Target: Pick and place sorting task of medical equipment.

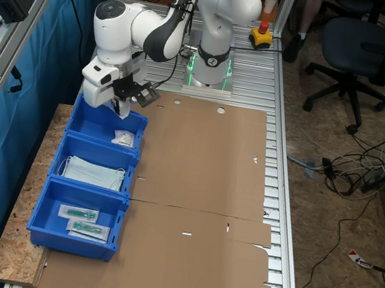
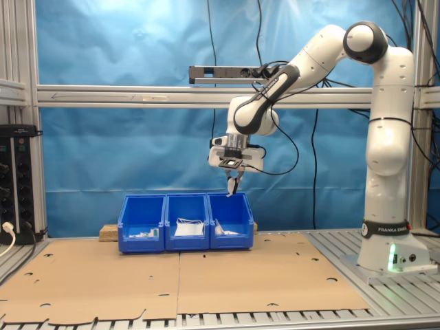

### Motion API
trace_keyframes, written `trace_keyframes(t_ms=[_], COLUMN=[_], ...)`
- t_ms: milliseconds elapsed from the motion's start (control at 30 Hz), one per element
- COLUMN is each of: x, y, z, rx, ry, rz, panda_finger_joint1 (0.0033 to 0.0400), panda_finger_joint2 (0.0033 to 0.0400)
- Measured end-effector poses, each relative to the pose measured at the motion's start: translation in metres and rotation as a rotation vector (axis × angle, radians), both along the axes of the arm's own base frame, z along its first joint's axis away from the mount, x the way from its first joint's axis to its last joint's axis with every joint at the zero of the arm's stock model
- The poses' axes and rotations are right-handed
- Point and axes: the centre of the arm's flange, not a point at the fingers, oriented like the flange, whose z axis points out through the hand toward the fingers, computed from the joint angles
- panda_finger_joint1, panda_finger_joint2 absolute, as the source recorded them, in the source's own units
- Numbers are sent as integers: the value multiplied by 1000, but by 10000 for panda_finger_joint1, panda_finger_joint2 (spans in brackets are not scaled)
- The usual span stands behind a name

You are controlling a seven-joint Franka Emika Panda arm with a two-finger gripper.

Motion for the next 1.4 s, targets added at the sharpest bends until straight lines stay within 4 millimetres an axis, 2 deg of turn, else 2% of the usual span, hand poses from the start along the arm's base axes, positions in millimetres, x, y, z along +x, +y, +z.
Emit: trace_keyframes(t_ms=[800, 833, 967, 1000, 1167, 1200, 1400], x=[-3, -3, -3, -3, -3, -3, -1], y=[-4, -4, -4, -4, -4, -4, -2], z=[0, 0, 0, 0, 0, 1, 3], rx=[-2, -2, -2, -2, -2, -2, -5], ry=[-3, -3, -3, -3, -3, -3, -9], rz=[-11, -11, -11, -11, -11, -10, -5], panda_finger_joint1=[71, 150, 150, 244, 244, 325, 325], panda_finger_joint2=[71, 150, 150, 244, 244, 325, 325])
